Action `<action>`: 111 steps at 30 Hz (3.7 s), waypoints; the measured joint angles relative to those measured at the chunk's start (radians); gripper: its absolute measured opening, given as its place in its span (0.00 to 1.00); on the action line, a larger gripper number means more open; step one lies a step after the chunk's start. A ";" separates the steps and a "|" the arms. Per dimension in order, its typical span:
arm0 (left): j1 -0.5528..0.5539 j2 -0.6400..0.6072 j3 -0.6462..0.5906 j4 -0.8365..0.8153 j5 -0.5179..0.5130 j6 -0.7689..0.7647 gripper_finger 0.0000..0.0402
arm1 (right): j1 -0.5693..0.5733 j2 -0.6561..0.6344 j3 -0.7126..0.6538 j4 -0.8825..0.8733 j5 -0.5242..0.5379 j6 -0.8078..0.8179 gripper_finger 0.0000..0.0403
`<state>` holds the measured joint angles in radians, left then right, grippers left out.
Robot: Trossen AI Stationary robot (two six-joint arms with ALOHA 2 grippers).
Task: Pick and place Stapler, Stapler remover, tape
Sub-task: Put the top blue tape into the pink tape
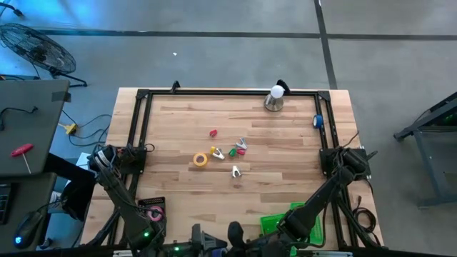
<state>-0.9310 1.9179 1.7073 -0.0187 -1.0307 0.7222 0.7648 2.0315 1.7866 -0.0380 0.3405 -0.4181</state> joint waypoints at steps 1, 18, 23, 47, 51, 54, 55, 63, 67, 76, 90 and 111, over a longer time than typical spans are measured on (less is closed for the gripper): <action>0.000 0.000 0.000 -0.001 0.000 0.000 0.49 | 0.000 -0.001 0.000 0.000 0.001 0.005 0.08; -0.019 0.002 0.000 -0.044 -0.199 0.010 0.10 | 0.027 -0.001 0.002 -0.074 0.270 0.149 0.33; -0.040 -0.008 0.000 -0.038 -0.319 0.009 0.10 | 0.077 0.003 -0.002 -0.131 0.465 0.152 0.47; -0.196 -0.088 0.001 -0.126 -0.513 0.032 0.09 | 0.173 0.003 -0.002 -0.469 0.806 0.439 0.59; -0.134 -0.150 0.001 -0.258 -0.479 -0.002 0.09 | 0.155 0.003 -0.001 -0.472 0.802 0.439 0.59; -0.074 -0.204 0.001 -0.439 -0.343 -0.153 0.09 | 0.140 0.003 -0.001 -0.476 0.785 0.439 0.59; -0.053 -0.225 0.001 -0.519 -0.221 -0.228 0.09 | 0.137 0.003 -0.001 -0.483 0.778 0.440 0.59; 0.146 -0.271 0.000 -1.122 0.424 -0.859 0.09 | 0.125 0.003 0.000 -0.578 0.749 0.521 0.59; 0.186 -0.264 0.000 -1.379 0.696 -1.213 0.09 | 0.125 0.003 0.000 -0.650 0.749 0.603 0.59; 0.043 -0.262 0.000 -1.533 0.841 -1.670 0.09 | 0.125 0.002 0.000 -0.723 0.748 0.746 0.59; -0.149 -0.253 -0.345 -1.466 0.851 -1.920 0.09 | 0.117 0.001 0.000 -0.721 0.740 0.759 0.59; 0.011 -0.260 -0.634 -1.064 1.148 -1.754 0.22 | 0.033 0.001 -0.001 -0.725 0.551 0.757 0.59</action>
<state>-0.9199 1.6577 1.0733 -1.0830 0.1169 -1.0319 0.7982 2.0327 1.7859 -0.7631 0.8917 0.3393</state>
